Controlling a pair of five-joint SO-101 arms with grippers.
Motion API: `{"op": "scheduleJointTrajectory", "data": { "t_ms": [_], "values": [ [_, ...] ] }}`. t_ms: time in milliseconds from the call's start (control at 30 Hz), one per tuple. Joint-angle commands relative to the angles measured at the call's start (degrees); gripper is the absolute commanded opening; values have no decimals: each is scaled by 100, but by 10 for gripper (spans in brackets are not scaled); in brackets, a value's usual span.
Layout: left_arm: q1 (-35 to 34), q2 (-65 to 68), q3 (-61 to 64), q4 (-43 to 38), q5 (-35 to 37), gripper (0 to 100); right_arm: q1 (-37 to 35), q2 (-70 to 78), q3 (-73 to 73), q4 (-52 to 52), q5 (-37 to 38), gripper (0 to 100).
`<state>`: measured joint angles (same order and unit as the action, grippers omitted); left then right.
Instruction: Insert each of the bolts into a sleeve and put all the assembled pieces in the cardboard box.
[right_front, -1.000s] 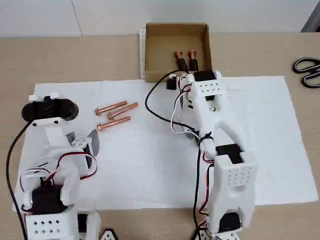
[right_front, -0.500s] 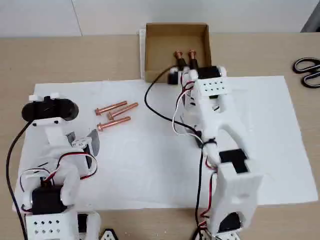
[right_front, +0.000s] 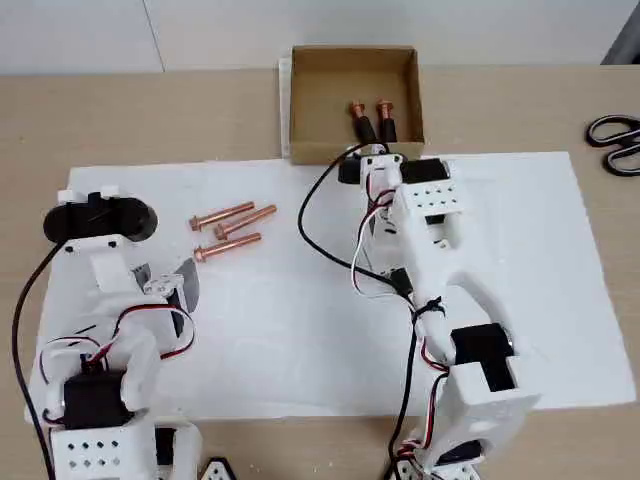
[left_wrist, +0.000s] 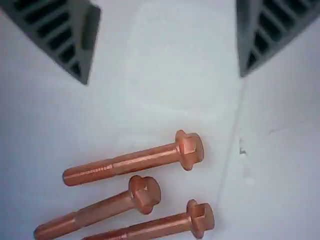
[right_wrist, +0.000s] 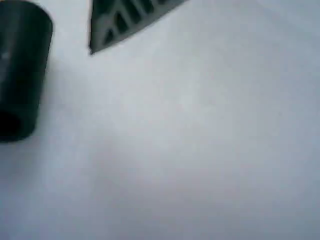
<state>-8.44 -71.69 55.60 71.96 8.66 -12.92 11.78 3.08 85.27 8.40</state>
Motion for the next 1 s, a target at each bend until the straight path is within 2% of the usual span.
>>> {"op": "scheduleJointTrajectory", "data": {
  "t_ms": [0, 967],
  "values": [
    [-35, -53, -22, -114, -35, 185, 22, -312, 88, -198, -70, 157],
    [-35, -53, -13, -105, -35, 185, 40, -303, 1415, -1613, -53, 154]
  ]
}}
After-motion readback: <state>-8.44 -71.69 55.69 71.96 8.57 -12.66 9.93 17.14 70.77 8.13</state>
